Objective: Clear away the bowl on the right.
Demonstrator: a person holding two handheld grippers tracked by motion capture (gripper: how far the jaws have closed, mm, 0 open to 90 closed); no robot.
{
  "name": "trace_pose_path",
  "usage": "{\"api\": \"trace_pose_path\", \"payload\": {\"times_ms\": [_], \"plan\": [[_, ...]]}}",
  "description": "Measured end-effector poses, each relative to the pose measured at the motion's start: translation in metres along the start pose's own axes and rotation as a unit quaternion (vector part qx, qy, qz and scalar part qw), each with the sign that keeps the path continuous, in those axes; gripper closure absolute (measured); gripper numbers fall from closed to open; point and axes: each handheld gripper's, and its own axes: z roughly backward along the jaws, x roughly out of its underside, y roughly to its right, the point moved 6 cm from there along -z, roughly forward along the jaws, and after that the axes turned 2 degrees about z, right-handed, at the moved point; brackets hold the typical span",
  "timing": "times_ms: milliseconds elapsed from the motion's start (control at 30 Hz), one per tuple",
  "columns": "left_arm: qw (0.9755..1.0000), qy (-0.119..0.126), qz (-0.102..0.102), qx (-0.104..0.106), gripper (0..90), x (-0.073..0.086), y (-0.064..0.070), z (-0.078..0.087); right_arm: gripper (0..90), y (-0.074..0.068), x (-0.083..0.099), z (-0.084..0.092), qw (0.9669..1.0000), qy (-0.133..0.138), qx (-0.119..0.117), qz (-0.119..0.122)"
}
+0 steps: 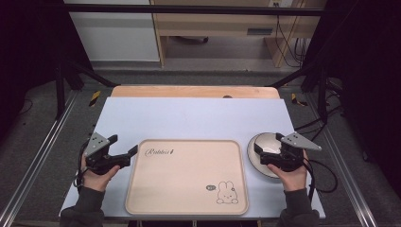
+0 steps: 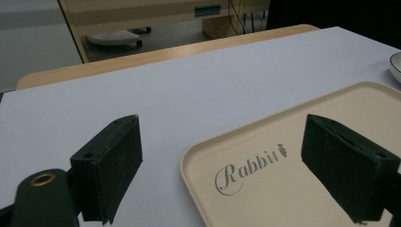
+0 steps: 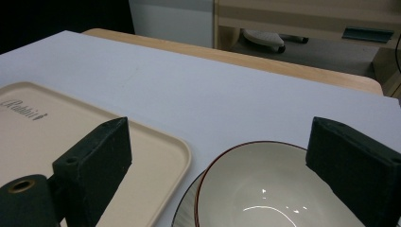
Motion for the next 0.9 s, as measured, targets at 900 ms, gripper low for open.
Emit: {"api": "trace_pose_path", "payload": {"times_ms": [900], "plan": [[0.9998,-0.015,0.005,-0.008,13.0,0.01,-0.009,-0.004,15.0,0.034,0.002,0.012,0.9977,-0.023,0.061,-0.019]]}}
